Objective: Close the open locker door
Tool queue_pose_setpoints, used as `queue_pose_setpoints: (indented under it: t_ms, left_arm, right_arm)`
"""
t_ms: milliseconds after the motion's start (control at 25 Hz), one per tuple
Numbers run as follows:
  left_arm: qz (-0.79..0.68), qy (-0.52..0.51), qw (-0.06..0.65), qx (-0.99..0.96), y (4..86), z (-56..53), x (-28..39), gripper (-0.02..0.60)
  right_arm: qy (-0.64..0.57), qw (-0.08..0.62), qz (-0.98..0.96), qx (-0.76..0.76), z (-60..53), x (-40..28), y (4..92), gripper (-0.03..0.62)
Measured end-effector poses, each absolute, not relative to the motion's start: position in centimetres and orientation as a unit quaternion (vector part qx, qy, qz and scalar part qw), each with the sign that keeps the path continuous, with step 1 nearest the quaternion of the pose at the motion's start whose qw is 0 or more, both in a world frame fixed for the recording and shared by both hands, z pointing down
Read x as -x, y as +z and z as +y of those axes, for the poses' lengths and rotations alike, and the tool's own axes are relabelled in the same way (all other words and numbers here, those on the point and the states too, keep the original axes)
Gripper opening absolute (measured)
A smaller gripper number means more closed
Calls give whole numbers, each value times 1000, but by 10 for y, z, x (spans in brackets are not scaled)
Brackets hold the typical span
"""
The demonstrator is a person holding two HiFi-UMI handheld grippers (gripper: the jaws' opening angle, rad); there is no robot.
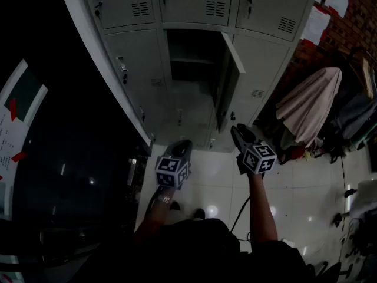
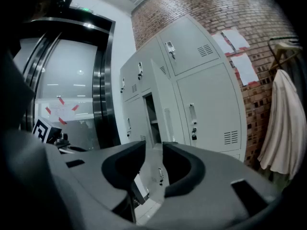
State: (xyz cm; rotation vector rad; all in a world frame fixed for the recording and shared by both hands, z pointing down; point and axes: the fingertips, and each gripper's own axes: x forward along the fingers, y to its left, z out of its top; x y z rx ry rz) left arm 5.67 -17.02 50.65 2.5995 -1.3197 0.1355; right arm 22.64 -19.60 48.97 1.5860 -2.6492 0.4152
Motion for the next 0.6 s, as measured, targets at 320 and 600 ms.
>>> queue_pose_setpoints:
  t_ms: [320, 600]
  left_arm:
    - [-426, 36, 116, -897, 501, -229, -34, 5]
    - [-393, 17, 115, -912, 483, -280, -17, 5]
  right_arm:
    - [129, -8, -866, -484, -244, -225, 474, 210]
    - [121, 12, -848, -516, -265, -215, 476, 210]
